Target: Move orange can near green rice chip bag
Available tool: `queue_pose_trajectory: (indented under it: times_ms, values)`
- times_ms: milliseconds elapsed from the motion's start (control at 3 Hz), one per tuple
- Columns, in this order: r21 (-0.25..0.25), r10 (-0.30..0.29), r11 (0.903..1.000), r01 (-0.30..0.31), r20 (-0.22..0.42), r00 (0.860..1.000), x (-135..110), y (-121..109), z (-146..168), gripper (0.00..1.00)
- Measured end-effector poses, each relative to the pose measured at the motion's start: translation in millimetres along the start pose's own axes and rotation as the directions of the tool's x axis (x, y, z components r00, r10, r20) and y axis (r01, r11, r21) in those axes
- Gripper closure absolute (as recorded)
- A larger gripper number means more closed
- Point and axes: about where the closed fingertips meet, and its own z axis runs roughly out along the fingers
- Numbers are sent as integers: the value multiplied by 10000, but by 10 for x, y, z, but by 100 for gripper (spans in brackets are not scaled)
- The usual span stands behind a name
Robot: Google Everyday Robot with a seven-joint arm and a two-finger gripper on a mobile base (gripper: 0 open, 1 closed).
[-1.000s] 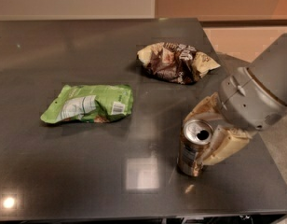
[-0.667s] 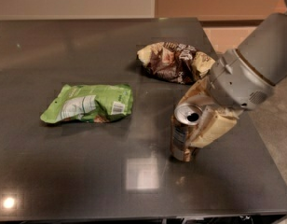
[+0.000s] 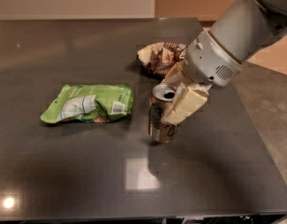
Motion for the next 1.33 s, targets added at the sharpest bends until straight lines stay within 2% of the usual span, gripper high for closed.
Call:
queue_pose_trajectory:
  times_ms: [333, 667, 1000, 1333]
  values:
    - [-61, 231, 9997, -230, 111, 9997, -112, -170, 148, 100]
    - [240, 69, 9997, -72, 124, 9999, -187, -259, 270, 100]
    - [440, -108, 9990, 96, 274, 9996, -211, -297, 386, 85]
    - [463, -285, 9986, 265, 426, 9987, -233, -321, 490, 62]
